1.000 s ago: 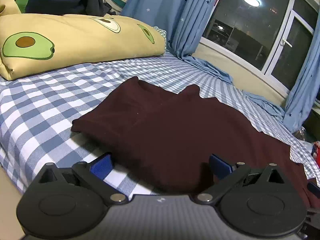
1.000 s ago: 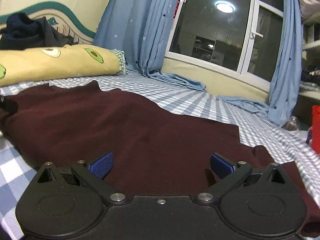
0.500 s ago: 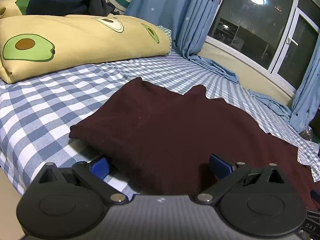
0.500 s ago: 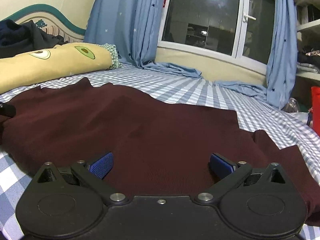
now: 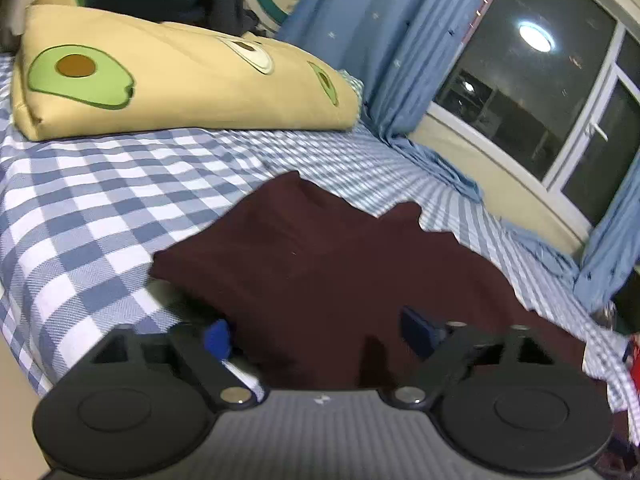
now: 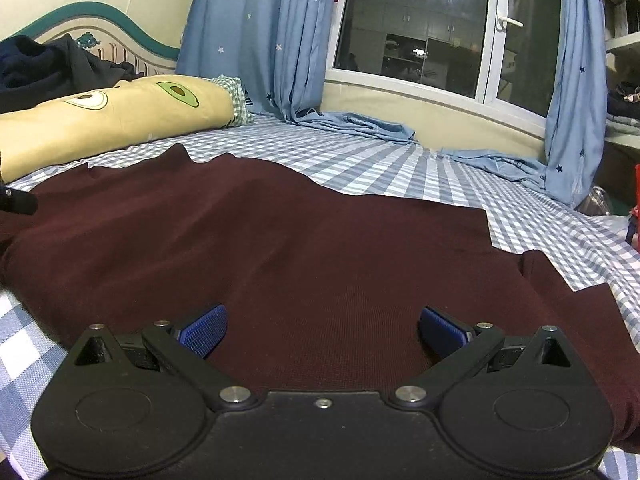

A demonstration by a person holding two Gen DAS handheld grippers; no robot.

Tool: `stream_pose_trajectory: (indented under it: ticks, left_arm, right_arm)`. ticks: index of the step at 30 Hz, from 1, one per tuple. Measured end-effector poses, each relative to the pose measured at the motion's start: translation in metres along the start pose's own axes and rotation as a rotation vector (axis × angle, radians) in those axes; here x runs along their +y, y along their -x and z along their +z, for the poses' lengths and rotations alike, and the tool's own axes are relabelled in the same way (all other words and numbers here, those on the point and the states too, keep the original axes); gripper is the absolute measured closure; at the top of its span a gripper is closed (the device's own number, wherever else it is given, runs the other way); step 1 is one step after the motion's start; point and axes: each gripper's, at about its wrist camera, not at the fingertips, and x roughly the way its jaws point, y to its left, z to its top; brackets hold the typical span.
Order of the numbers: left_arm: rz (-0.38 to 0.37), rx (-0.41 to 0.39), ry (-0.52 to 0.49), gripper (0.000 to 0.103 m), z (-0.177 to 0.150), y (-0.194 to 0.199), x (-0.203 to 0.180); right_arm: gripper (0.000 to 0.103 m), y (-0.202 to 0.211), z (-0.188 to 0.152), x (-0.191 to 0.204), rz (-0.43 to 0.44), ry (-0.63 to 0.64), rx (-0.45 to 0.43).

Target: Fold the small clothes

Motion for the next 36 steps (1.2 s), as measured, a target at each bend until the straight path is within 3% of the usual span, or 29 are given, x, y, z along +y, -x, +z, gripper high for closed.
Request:
stream_pose_trajectory:
  ticks: [1, 3, 7, 12, 19, 25, 31, 36]
  left_arm:
    - [0.005, -0.01, 0.017, 0.032, 0.0, 0.001, 0.003]
    - [0.017, -0.022, 0.054, 0.055, 0.001, 0.001, 0.01]
    - [0.0, -0.024, 0.097, 0.065, 0.005, 0.001, 0.019]
    - [-0.043, -0.095, 0.001, 0.08, 0.018, 0.012, -0.003]
    - [-0.168, -0.176, -0.208, 0.085, 0.045, 0.027, -0.08]
    - [-0.336, -0.211, -0.423, 0.087, 0.035, 0.045, -0.17]
    - [-0.469, -0.135, -0.537, 0.089, -0.013, 0.04, -0.229]
    - [-0.5, -0.003, -0.629, 0.09, -0.066, 0.024, -0.253]
  right_arm:
    - [0.0, 0.001, 0.0, 0.001, -0.006, 0.007, -0.006]
    - [0.0, 0.002, -0.001, 0.004, -0.019, 0.025, -0.016]
    - [0.0, 0.003, -0.001, 0.007, -0.031, 0.044, -0.024]
    - [0.0, 0.001, 0.0, 0.001, -0.012, 0.006, -0.007]
    - [0.0, 0.007, -0.001, -0.005, -0.044, -0.033, -0.043]
    - [0.0, 0.027, -0.005, -0.033, -0.116, -0.11, -0.058]
    - [0.0, 0.058, -0.022, -0.075, -0.222, -0.087, -0.065]
    - [0.0, 0.078, -0.044, -0.118, -0.248, -0.112, -0.055]
